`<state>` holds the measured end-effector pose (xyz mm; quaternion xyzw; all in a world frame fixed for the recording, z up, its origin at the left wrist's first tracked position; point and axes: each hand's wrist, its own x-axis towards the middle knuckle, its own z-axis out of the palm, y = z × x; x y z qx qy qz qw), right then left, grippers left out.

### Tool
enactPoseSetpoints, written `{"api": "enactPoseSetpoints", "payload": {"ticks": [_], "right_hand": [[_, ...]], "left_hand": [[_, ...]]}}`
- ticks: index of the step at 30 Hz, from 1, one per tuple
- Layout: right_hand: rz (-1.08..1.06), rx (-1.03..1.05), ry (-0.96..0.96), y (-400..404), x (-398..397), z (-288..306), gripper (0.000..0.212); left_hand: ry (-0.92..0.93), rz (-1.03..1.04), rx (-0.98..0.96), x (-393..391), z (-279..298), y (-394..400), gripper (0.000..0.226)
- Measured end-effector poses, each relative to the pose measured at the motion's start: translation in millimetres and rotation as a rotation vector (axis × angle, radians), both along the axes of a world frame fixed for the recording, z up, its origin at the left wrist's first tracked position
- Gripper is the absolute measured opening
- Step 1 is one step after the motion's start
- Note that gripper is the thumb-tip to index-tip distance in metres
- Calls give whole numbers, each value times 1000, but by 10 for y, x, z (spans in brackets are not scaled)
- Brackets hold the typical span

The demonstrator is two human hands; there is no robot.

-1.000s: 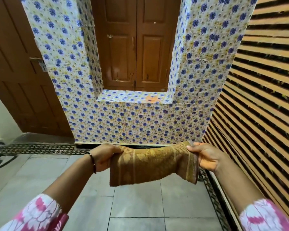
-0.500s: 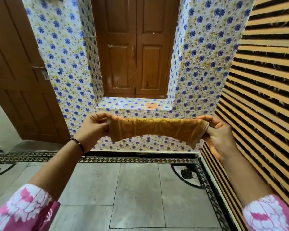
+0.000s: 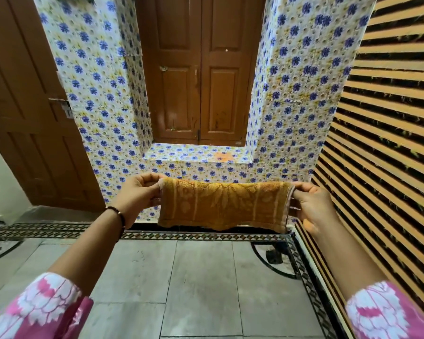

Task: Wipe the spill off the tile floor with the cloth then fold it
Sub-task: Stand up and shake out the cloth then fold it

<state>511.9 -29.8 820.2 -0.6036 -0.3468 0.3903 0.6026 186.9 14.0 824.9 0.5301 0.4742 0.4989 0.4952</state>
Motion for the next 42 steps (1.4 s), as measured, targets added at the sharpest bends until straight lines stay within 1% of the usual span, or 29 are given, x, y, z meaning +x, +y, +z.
{"api": "enactPoseSetpoints", "payload": {"ticks": [2,5,8,10,13,14,17,20,21,23,24,26,27,29,31,32,33,34,35,36,37,38,39,40,41,42], "right_hand": [[-57,-82,27,83,-103,-47,16],[10,-102,44,117,-396,-98,12],[135,-46,69,48,-765,-149,10],[164,4,56,-11,-903,-138,7],[199,81,43,-98,-921,-72,9],[217,97,25,-129,-916,-54,11],[274,115,-52,-188,-949,-47,20],[353,124,-94,-237,-1015,-33,41],[374,135,-124,-245,-1016,-30,46],[443,142,-223,-277,-1004,-9,47],[488,141,-283,-292,-991,5,47],[577,143,-382,-301,-932,27,52],[604,145,-400,-308,-892,43,55],[575,171,-360,-317,-809,92,51],[454,241,-338,-307,-705,114,43],[414,275,-404,-294,-643,128,41],[420,283,-523,-280,-585,143,41],[479,248,-653,-263,-529,156,46],[578,155,-753,-238,-484,156,55],[679,25,-799,-227,-458,153,64],[753,-86,-785,-210,-444,132,66],[792,-147,-734,-206,-446,96,57],[793,-160,-674,-198,-442,46,40],[761,-129,-619,-205,-440,12,24],[718,-86,-561,-206,-433,-9,17],[677,-36,-487,-212,-422,-16,19]], "left_hand": [[13,75,-54,163,-69,23,7],[33,141,-25,527,-157,-41,10],[7,45,4,872,-214,-195,2],[-42,-9,13,988,-220,-273,8],[-148,-18,13,984,-208,-300,9],[-170,-22,5,968,-207,-298,9],[-157,14,13,955,-216,-271,12],[-198,36,1,960,-246,-261,9],[-205,14,8,950,-255,-264,13],[-186,-58,49,930,-268,-292,29],[-168,-90,82,927,-269,-317,32],[-156,-108,113,931,-280,-333,30],[-163,-102,114,930,-280,-326,29],[-141,-107,124,908,-256,-321,25],[-73,-152,163,876,-208,-327,24],[-34,-183,193,854,-178,-340,25],[10,-207,225,827,-152,-351,25],[47,-227,257,800,-130,-358,25],[76,-245,283,769,-118,-358,25],[88,-263,296,740,-110,-362,25],[82,-281,293,716,-105,-368,25],[63,-297,280,690,-106,-379,25],[27,-308,256,658,-114,-387,25],[-16,-306,225,626,-129,-391,23],[-61,-287,187,584,-164,-379,22],[-109,-263,146,539,-213,-372,22]]}}
